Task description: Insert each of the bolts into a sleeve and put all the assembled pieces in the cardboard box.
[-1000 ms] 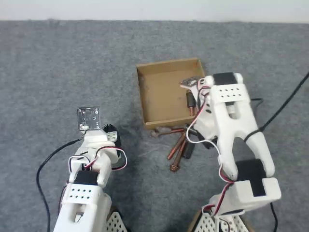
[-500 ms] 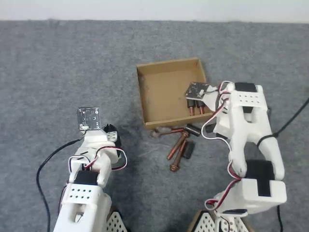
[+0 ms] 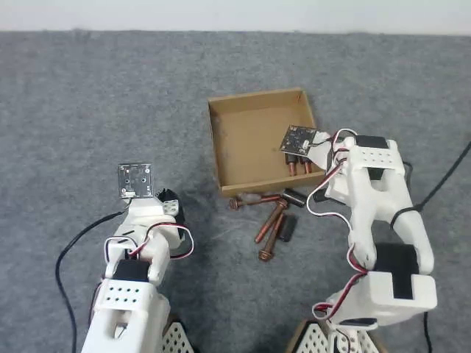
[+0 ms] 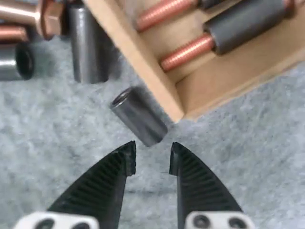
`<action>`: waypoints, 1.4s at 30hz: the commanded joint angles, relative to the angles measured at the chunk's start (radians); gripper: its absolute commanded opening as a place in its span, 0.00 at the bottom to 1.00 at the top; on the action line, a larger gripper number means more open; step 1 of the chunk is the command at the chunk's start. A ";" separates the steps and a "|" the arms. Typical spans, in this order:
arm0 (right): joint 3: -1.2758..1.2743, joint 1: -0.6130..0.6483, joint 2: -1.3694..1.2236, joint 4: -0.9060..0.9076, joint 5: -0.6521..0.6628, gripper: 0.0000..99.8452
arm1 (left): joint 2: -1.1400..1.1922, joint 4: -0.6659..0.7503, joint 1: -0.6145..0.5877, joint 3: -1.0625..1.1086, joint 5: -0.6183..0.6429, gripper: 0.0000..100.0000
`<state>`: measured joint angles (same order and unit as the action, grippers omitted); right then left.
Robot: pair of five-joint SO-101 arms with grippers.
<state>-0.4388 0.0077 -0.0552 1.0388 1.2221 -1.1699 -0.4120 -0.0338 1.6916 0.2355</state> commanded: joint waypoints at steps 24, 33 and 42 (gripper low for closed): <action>0.012 0.071 -0.093 0.054 0.189 0.09 | -0.015 0.034 0.002 -0.013 -0.012 0.01; 0.008 0.073 -0.094 0.054 0.181 0.09 | -0.015 0.034 0.002 -0.013 -0.012 0.01; 0.008 0.054 -0.082 0.065 0.091 0.01 | -0.015 0.034 0.002 -0.013 -0.012 0.01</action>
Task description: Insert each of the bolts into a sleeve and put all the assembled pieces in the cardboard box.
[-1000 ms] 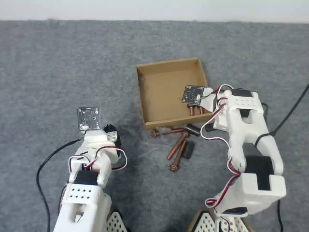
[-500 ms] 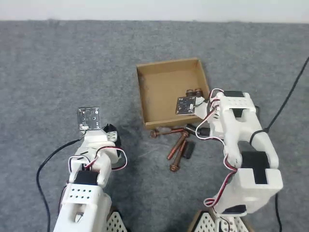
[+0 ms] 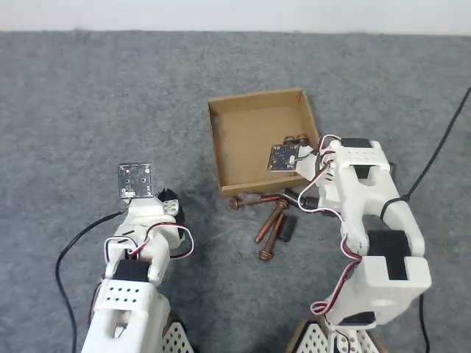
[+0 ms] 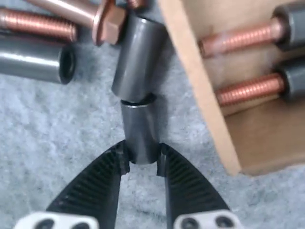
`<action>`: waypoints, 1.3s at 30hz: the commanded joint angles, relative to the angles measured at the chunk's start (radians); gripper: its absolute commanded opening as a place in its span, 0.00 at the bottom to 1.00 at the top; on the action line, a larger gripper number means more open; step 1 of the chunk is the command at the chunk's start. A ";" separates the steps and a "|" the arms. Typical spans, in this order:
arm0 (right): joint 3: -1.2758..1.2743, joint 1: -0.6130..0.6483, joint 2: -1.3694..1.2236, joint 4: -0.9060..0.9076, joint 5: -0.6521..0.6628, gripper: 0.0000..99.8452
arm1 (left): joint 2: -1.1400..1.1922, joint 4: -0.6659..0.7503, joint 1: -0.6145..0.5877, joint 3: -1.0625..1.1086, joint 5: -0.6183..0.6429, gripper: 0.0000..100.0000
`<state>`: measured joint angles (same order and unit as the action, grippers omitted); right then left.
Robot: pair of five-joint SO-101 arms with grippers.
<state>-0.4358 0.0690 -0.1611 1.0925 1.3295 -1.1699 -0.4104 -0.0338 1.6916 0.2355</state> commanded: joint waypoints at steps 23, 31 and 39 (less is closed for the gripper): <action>-0.227 -0.381 0.346 -0.104 -0.661 0.01 | -0.015 0.034 0.000 -0.013 -0.012 0.01; -0.232 -0.516 0.343 -0.183 -0.899 0.01 | -0.015 0.034 -0.003 -0.013 -0.012 0.01; -0.242 -0.608 0.343 -0.159 -0.829 0.01 | -0.015 0.034 -0.003 -0.013 -0.012 0.01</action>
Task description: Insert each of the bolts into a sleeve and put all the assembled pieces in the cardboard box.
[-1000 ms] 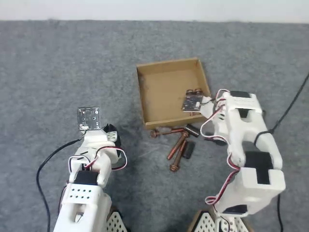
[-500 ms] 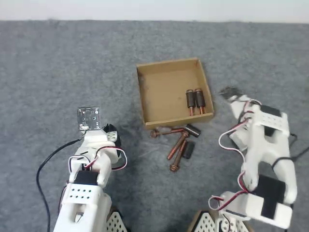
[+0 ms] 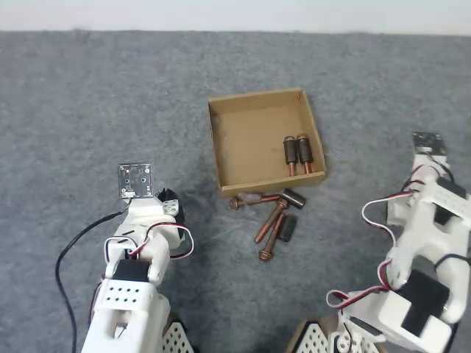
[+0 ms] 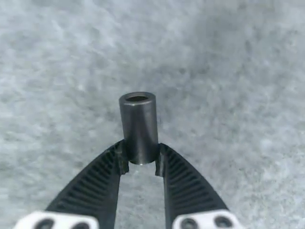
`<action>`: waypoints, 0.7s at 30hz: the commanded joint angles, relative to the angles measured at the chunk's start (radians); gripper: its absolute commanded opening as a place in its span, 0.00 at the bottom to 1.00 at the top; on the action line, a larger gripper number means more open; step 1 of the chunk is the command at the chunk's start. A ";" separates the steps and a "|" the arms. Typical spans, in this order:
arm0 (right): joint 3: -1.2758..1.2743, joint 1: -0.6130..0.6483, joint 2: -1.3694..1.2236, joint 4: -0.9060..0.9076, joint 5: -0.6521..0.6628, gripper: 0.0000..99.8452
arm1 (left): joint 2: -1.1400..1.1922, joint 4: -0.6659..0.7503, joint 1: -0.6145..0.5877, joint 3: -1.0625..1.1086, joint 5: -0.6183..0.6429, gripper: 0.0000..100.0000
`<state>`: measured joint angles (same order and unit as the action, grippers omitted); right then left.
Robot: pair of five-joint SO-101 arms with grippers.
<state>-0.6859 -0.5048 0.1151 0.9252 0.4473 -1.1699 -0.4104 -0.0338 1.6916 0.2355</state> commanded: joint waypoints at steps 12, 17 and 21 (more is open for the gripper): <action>0.058 -0.035 0.079 0.145 0.167 0.10 | -0.015 0.034 -0.005 -0.013 -0.011 0.01; 0.071 -0.031 0.067 0.128 0.184 0.10 | -0.015 0.034 -0.005 -0.013 -0.011 0.01; 0.040 -0.033 0.067 0.051 0.184 0.10 | -0.015 0.034 -0.005 -0.013 -0.011 0.01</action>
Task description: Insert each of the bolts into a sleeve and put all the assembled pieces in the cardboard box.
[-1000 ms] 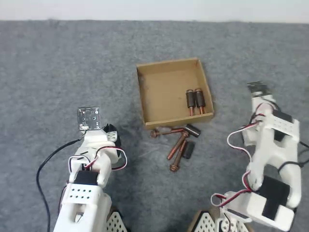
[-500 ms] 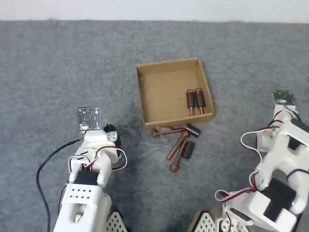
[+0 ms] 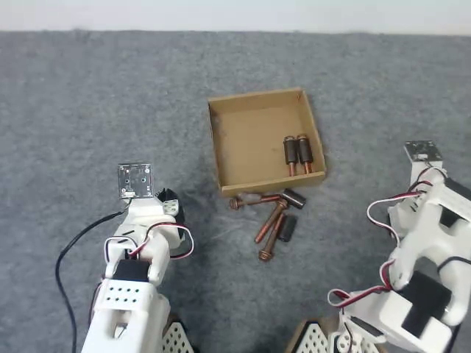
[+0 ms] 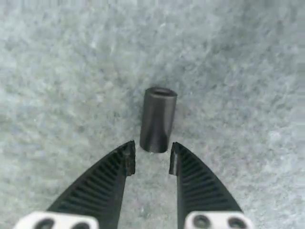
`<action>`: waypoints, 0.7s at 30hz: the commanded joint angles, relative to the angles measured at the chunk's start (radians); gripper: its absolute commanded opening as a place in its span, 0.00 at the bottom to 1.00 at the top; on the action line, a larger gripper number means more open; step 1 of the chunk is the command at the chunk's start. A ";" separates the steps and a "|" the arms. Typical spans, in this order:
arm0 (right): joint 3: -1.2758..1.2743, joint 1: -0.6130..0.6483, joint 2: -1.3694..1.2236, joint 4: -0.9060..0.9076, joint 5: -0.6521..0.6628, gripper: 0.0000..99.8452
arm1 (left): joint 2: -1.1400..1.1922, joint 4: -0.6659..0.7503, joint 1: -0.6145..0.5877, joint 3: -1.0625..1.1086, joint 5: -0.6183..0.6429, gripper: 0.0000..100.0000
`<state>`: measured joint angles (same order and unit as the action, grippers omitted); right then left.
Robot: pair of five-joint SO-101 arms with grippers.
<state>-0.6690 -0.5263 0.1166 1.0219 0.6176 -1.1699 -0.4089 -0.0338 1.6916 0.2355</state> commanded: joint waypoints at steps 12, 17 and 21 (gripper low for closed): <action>0.008 0.015 -0.084 -0.108 0.015 0.09 | -0.015 0.032 -0.005 -0.013 -0.011 0.01; 0.051 0.016 -0.191 -0.134 0.015 0.09 | -0.015 0.032 -0.005 -0.013 -0.011 0.01; 0.075 0.012 -0.219 -0.134 0.015 0.09 | -0.015 0.032 -0.005 -0.013 -0.011 0.01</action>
<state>-0.6352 -0.5232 -0.0644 0.9053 0.6191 -1.1699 -0.4089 -0.0338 1.6916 0.2355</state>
